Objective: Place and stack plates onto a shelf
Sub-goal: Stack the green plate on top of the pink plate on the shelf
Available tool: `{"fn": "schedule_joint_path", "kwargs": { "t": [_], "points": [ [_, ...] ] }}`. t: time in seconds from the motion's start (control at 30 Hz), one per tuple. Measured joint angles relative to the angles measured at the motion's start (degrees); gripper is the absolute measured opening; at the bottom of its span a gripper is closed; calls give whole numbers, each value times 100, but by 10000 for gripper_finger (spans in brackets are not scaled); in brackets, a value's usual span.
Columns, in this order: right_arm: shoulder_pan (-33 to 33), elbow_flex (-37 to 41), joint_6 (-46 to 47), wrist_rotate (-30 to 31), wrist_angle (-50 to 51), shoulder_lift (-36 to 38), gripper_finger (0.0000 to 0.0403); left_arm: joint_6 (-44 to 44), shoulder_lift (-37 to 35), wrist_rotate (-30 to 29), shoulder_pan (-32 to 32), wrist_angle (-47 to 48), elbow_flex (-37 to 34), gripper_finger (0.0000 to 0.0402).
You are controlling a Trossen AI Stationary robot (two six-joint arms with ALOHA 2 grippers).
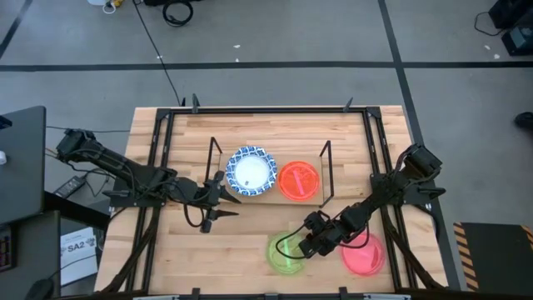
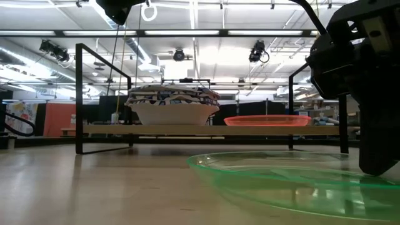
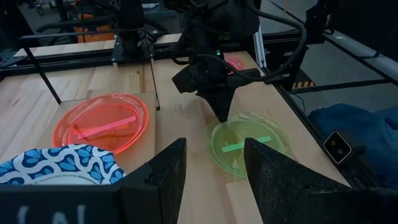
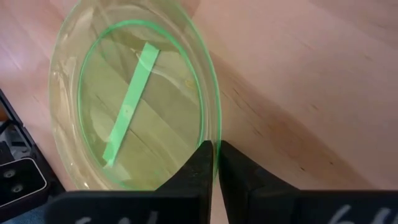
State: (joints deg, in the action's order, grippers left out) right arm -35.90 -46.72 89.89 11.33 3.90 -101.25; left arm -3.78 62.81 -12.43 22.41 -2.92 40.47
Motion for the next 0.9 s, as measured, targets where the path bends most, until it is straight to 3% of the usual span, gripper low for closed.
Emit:
{"fn": "schedule_joint_path", "kwargs": {
  "t": [0.23,0.9],
  "points": [
    [4,0,3,-24,-20,0,7,1,0,0,0,-1,0,169],
    [85,-75,-192,-296,14,266,7,6,0,0,0,9,2,169]
  ]
}}
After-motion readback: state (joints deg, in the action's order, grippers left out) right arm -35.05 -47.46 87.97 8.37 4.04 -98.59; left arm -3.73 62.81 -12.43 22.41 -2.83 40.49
